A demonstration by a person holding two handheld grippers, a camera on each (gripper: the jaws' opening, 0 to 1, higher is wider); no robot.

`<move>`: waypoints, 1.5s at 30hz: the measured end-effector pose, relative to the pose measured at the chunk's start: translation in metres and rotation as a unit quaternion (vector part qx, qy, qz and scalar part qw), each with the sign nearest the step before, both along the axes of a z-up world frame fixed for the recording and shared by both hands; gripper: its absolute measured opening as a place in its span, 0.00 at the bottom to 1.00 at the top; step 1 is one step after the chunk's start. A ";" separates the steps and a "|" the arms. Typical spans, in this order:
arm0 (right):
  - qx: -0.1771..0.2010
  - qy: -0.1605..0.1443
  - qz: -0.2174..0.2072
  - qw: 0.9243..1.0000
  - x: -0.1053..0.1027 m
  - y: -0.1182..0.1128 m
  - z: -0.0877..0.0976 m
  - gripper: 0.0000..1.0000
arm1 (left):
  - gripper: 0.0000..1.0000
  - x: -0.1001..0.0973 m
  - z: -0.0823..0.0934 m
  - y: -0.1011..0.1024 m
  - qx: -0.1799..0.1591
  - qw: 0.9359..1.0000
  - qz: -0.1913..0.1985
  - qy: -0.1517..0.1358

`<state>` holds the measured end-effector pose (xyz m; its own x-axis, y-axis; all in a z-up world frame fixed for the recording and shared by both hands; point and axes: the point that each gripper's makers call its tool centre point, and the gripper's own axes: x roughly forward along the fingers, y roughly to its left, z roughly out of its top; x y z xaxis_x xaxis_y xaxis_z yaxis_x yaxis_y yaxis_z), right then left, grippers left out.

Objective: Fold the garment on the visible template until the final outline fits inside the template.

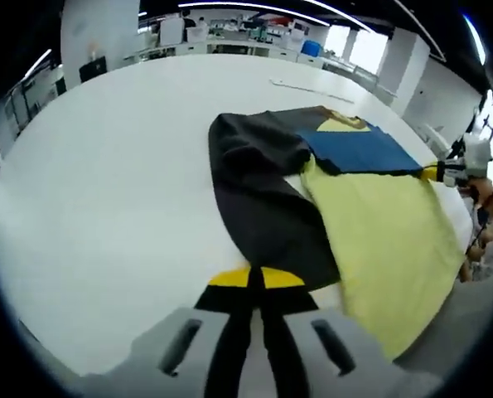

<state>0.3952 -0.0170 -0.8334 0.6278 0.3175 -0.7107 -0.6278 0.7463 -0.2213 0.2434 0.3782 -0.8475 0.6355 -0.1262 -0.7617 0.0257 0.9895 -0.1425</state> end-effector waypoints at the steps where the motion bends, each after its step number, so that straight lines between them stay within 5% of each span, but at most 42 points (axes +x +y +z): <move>1: -0.002 0.002 0.001 1.000 0.000 -0.001 -0.001 0.00 | 0.00 0.000 -0.001 0.002 0.003 1.000 0.001 0.001; 20: 0.006 0.035 -0.030 0.999 0.001 -0.020 -0.011 0.00 | 0.00 -0.006 0.002 0.015 0.016 1.000 -0.001 0.025; 23: 0.048 0.048 -0.042 0.997 -0.001 -0.013 -0.009 0.00 | 0.00 -0.006 0.003 0.015 0.018 0.999 -0.009 0.025; 26: 0.098 0.049 -0.057 0.992 -0.002 -0.008 -0.002 0.08 | 0.00 -0.006 0.003 0.015 0.020 0.999 -0.026 0.022; 36: 0.145 0.058 -0.029 0.987 -0.018 0.004 0.025 0.64 | 0.00 -0.007 0.016 0.029 0.025 0.999 -0.030 0.022; 45: 0.177 0.062 0.013 0.982 -0.043 0.019 0.054 0.85 | 0.00 -0.003 0.025 0.062 0.074 0.997 -0.031 0.020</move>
